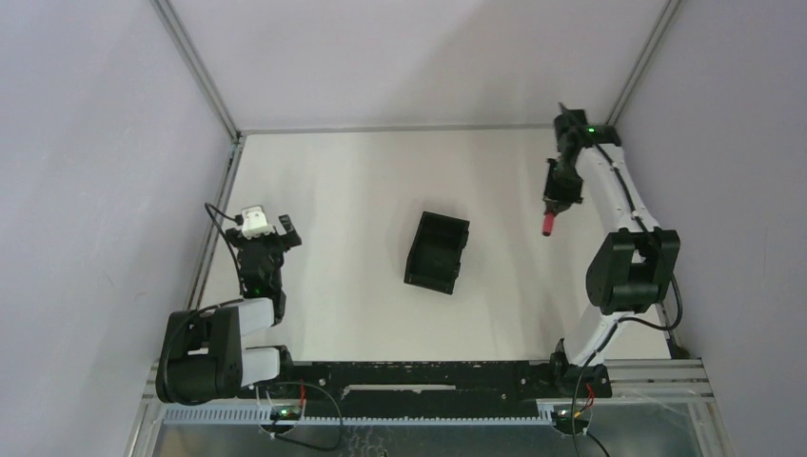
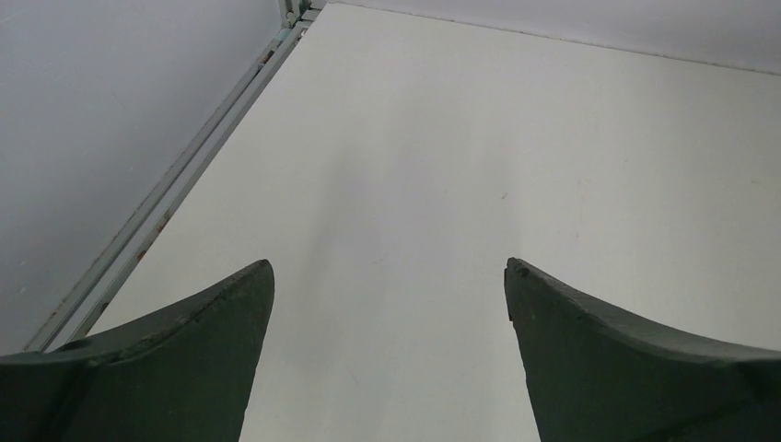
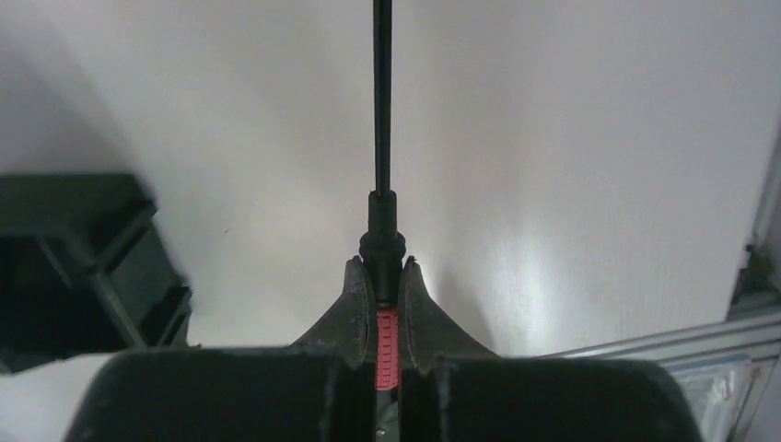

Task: Put the screwdriver in the bin

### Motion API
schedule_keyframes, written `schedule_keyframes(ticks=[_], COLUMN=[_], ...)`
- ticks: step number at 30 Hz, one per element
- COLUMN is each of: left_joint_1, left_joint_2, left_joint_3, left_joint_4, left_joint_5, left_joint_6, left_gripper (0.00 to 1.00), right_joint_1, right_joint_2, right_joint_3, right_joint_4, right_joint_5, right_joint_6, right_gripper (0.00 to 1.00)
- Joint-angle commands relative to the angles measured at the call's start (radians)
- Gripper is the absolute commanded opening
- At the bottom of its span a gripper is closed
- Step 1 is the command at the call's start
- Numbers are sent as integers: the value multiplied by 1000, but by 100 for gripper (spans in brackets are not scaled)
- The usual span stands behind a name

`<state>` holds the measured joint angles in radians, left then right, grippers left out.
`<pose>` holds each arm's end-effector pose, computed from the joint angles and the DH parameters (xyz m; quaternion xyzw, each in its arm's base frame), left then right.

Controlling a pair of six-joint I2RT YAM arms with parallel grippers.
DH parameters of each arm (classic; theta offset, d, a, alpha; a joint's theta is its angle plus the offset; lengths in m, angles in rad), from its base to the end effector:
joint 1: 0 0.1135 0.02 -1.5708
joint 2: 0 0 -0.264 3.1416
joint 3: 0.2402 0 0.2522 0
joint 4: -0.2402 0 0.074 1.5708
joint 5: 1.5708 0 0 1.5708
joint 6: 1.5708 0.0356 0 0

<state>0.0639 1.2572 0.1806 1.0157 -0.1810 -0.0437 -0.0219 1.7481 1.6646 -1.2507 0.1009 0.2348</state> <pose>0.2155 0.0202 0.1708 -0.1008 0.7209 0.0727 0.6817 0.3412 -0.0111 0.3063 0.1329 0.9828 -0.0373 0.1225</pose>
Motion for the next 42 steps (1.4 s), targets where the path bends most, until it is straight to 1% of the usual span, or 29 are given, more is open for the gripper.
schedule_keyframes(ticks=[1,6,9,11,15,18,23,29,31,34,38,42], left_joint_1=[-4,-4,-4,-4,-4,-4,-4,-4,-4,-4,-4,-4], left_joint_2=[1,0,1,1,1,1,0,0,1,1,1,1], left_joint_3=[13,13,13,14,13,13,14,13,14,14,14,13], left_joint_4=[40,40,40,40,40,40,40,39,40,40,40,40], left_joint_5=[-2,-2,-2,-2,-3,-2,-2,-2,-3,-2,-3,-2], left_joint_6=[16,16,16,16,16,16,16,16,16,16,16,16], left_gripper=[100,100,100,100,100,100,100,100,100,100,100,100], right_joint_1=[204,480,613,662,709,721,731,734,735,737,741,746], right_joint_2=[-20,44,111,149,189,192,189,203,207,195,165,109], right_joint_3=[13,78,137,163,153,91,-32,-113,-113,-111,-103,-85], right_joint_4=[-3,66,83,102,156,225,292,339,341,347,343,318], right_joint_5=[-25,-30,-14,-18,-8,-34,-19,-12,-6,4,12,34], right_joint_6=[82,139,162,171,186,195,211,215,212,216,221,216], right_gripper=[0,0,0,0,0,0,0,1,15,31,40,43])
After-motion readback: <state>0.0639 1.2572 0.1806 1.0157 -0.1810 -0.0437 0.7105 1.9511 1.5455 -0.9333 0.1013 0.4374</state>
